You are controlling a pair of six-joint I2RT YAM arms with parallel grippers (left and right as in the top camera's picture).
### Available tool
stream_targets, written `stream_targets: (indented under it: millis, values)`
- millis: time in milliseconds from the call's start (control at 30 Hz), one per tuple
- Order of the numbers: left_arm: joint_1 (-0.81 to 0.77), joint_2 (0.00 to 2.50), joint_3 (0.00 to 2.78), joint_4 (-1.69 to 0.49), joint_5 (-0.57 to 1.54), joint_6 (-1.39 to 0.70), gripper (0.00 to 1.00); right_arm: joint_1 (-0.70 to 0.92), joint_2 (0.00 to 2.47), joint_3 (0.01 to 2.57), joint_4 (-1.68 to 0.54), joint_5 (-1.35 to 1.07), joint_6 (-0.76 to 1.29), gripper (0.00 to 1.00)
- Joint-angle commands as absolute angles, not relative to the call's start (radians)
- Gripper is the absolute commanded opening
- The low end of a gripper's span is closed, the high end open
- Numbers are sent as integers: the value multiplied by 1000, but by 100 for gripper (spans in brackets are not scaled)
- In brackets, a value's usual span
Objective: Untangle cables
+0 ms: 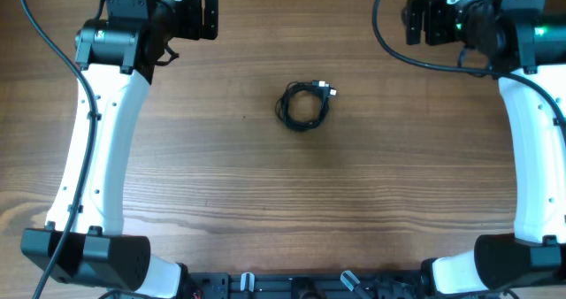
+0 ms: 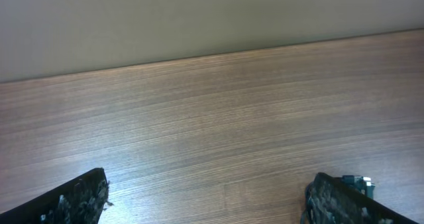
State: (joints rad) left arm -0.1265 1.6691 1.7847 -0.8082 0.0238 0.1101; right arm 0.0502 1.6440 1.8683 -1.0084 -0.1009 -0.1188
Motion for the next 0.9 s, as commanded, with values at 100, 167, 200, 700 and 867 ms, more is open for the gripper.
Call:
stream_targets:
  millis: [100,167,200,700,867]
  values:
    - [-134,1671,1797,-809,109,97,100,45,1655,1890,-993,-125,-139,100]
    - [-134,1672,1797,-809,108,97,100,45,1655,1890,-1010,-125,-139,100]
    - [-134,1672,1797,-808,108,97,100,45,1655,1890,-1018,-125,-139,100]
    - [-134,1781,1797,-806,231,73,100,45,1659,1890,-1034,-107,-183,100]
    - [-140,1838,1797,-806,273,71,100,46,1659,1890,-1060,-125,-183,100]
